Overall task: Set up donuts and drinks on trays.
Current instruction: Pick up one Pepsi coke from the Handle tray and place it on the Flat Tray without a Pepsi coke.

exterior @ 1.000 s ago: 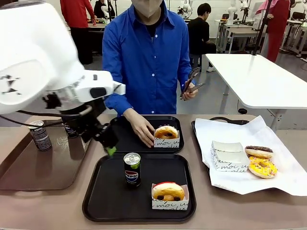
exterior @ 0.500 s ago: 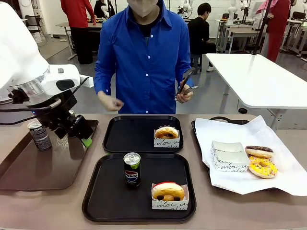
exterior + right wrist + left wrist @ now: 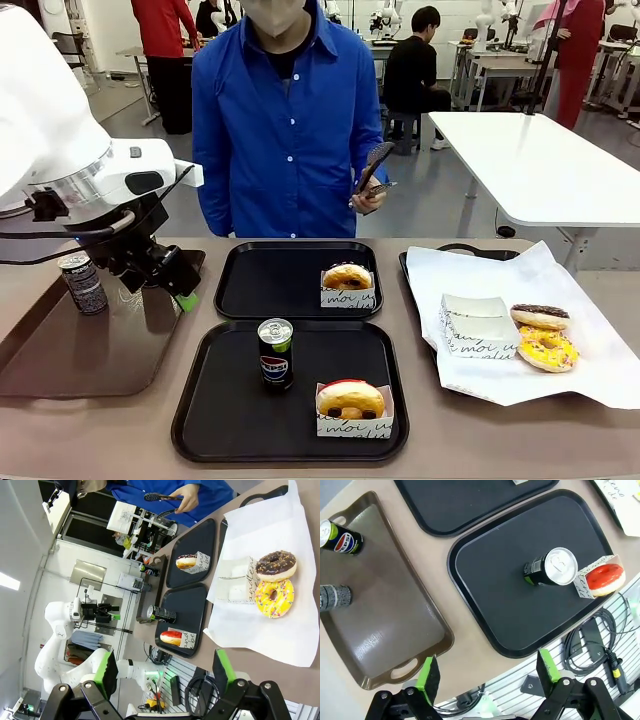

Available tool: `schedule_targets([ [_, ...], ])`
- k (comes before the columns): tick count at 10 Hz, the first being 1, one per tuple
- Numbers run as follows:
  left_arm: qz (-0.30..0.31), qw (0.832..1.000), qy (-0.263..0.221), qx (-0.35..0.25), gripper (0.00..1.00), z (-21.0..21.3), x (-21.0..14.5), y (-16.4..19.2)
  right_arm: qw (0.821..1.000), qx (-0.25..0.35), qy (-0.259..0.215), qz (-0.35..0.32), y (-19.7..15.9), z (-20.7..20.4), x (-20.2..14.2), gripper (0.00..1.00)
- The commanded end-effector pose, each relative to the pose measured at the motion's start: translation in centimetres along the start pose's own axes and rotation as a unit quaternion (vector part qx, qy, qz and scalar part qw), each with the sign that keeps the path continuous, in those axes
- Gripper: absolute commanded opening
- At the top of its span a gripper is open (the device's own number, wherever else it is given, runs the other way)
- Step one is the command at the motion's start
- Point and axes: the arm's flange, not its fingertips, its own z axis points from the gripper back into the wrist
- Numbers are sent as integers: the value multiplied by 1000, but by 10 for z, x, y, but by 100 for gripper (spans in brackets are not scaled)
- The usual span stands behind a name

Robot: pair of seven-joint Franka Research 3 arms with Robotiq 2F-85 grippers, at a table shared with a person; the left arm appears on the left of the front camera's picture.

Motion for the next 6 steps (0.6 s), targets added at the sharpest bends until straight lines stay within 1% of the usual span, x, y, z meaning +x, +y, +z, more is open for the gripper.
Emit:
schedule_targets([
  [1, -3, 1000, 0, -5, 100, -1, 1, -1, 1000, 13, -9, 7, 0, 0, 2, 100],
  [4, 0, 1000, 0, 0, 100, 0, 0, 0, 1000, 13, -9, 7, 0, 0, 2, 100],
  [5, 25, 999, -34, 30, 100, 13, 15, 15, 1000, 13, -9, 7, 0, 0, 2, 100],
  [6, 65, 995, -54, 55, 100, 24, 23, 41, 1000, 13, -9, 7, 0, 0, 2, 100],
])
